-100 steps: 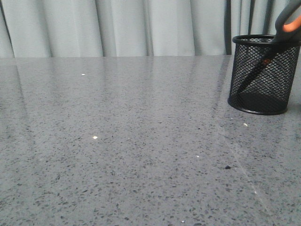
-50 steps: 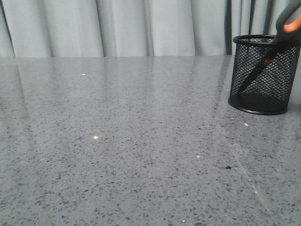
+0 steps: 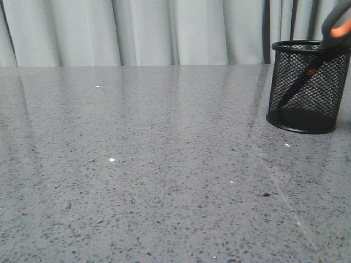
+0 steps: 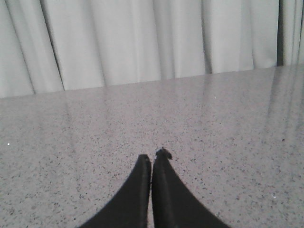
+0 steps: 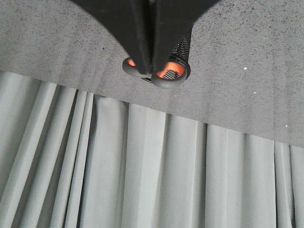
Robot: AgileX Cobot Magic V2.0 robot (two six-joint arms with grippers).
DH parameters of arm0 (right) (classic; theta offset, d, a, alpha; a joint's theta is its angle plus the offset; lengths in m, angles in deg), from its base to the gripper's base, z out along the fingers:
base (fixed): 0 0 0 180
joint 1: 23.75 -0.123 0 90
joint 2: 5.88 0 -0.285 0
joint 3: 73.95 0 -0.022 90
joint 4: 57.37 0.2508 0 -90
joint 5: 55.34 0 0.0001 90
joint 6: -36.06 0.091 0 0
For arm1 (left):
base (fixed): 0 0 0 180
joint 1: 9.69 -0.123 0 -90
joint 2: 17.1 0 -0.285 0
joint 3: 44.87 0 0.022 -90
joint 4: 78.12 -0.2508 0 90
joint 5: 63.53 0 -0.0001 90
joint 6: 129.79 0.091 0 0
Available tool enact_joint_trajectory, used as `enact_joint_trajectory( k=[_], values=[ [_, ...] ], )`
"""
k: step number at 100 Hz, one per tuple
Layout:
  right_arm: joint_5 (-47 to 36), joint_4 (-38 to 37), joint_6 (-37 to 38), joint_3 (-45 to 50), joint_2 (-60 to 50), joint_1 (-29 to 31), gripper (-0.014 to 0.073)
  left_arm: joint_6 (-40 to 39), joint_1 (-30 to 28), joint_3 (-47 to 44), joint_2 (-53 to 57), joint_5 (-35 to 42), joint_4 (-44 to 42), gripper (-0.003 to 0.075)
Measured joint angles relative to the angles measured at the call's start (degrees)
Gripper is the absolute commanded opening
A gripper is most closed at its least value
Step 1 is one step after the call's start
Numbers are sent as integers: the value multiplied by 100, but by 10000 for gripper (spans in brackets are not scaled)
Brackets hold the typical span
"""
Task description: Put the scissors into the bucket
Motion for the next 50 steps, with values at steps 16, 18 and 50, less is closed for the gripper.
enact_joint_trajectory(
  k=[16, 18, 50],
  values=[
    [0, 0, 0, 0, 0, 0, -57, -11, 0, 0, 149, -355, -51, -20],
    [0, 0, 0, 0, 0, 0, -57, -11, 0, 0, 149, -425, -51, -19],
    [0, 0, 0, 0, 0, 0, -57, -11, 0, 0, 149, -1537, -63, -20]
  ],
)
